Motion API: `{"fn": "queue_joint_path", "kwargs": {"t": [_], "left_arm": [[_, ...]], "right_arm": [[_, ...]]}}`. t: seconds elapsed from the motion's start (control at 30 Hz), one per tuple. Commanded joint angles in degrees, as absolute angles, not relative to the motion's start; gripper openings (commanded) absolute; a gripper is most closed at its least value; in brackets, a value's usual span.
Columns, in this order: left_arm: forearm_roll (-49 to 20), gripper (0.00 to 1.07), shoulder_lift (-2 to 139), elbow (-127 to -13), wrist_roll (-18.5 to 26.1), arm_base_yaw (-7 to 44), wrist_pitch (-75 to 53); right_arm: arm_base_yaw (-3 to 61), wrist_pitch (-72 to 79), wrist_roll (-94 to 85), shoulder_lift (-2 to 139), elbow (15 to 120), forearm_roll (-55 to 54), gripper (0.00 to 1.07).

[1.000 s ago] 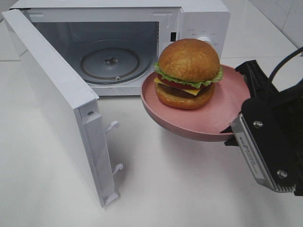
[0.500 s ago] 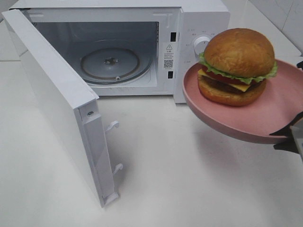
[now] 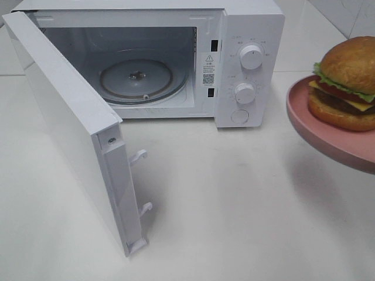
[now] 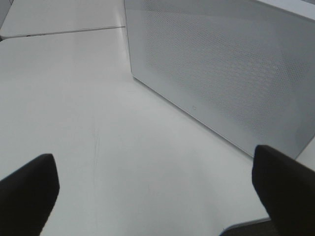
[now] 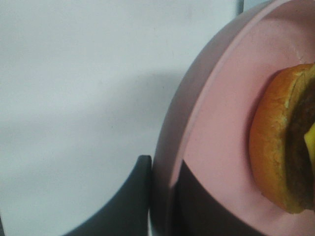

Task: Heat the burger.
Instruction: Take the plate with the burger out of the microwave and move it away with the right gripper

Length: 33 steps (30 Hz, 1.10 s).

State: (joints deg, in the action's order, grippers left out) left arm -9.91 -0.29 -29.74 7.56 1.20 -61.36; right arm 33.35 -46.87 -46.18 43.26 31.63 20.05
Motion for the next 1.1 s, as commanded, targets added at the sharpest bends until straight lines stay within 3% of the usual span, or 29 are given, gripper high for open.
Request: {"fn": "queue_joint_path", "kwargs": {"t": [0.03,0.6,1.1], "left_arm": [[-10.54,1.00,-1.26,-29.62,7.10,1.03,-61.25],[-10.54,1.00,-1.26,-29.62,7.10,1.03,-61.25],[-10.54,1.00,-1.26,-29.62,7.10,1.03,-61.25]], "right_arm": [[33.29,-45.38,-39.48,42.74,31.17,26.30,0.01],[33.29,-53.86,-4.41,45.78,26.53,41.37,0.01],[33.29,-58.79,10.89,46.81,26.53,43.54,0.01]]}}
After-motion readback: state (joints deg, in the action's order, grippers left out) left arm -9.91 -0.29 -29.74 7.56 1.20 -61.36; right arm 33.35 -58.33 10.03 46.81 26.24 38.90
